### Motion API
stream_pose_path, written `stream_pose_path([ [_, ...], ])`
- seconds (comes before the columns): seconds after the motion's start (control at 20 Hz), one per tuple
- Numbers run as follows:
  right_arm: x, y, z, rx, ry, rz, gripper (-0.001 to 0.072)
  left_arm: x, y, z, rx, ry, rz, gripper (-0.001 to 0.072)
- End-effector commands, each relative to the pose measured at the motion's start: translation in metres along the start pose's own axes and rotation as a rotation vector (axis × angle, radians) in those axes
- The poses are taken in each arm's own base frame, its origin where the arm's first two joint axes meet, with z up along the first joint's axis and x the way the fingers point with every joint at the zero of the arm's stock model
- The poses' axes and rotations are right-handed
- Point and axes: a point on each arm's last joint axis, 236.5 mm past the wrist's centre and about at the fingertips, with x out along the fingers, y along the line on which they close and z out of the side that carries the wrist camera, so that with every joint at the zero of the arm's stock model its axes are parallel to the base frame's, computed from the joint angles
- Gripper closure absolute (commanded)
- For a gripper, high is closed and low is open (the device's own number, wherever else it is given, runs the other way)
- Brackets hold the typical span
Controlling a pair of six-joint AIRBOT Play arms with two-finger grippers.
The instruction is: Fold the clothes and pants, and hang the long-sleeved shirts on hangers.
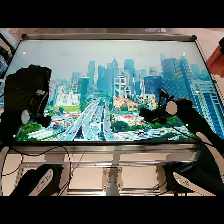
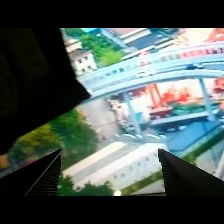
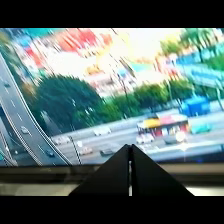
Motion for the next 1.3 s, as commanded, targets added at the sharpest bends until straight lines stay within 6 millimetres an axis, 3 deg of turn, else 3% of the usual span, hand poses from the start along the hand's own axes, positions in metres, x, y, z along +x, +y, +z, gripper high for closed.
stream_pose_path([
  [0.0,-0.002,0.011,0.024,-0.044,-0.104,0.044,0.0698,0.009,0.045,0.002,0.067,0.022,0.194,0.0191],
  [0.05,-0.002,0.013,0.026,-0.040,-0.109,0.054,0.0699,0.014,0.046,0.002,0.031,0.024,0.196,0.0323],
  [0.1,-0.002,0.015,0.025,-0.034,-0.106,0.061,0.0698,0.020,0.046,0.002,0.009,0.023,0.191,0.0356],
  [0.25,-0.002,0.014,0.024,-0.036,-0.101,0.056,0.0698,0.028,0.060,-0.003,-0.041,0.030,0.209,0.0356],
  [0.45,-0.001,0.011,0.022,-0.041,-0.094,0.045,0.0698,0.012,0.111,-0.012,-0.297,-0.017,0.296,0.0355],
  [0.55,-0.002,0.012,0.023,-0.036,-0.099,0.047,0.0698,0.009,0.125,-0.006,-0.436,-0.086,0.312,0.0354],
  [0.85,-0.002,0.012,0.022,-0.034,-0.095,0.050,0.0699,0.024,0.105,0.004,-0.578,-0.118,0.205,0.0333],
  [0.95,-0.002,0.013,0.022,-0.033,-0.095,0.051,0.0699,0.029,0.096,0.006,-0.616,-0.113,0.164,0.0202],
  [1.25,-0.001,0.013,0.021,-0.030,-0.088,0.054,0.0699,0.044,0.081,0.004,-0.655,-0.076,0.107,0.0202],
])
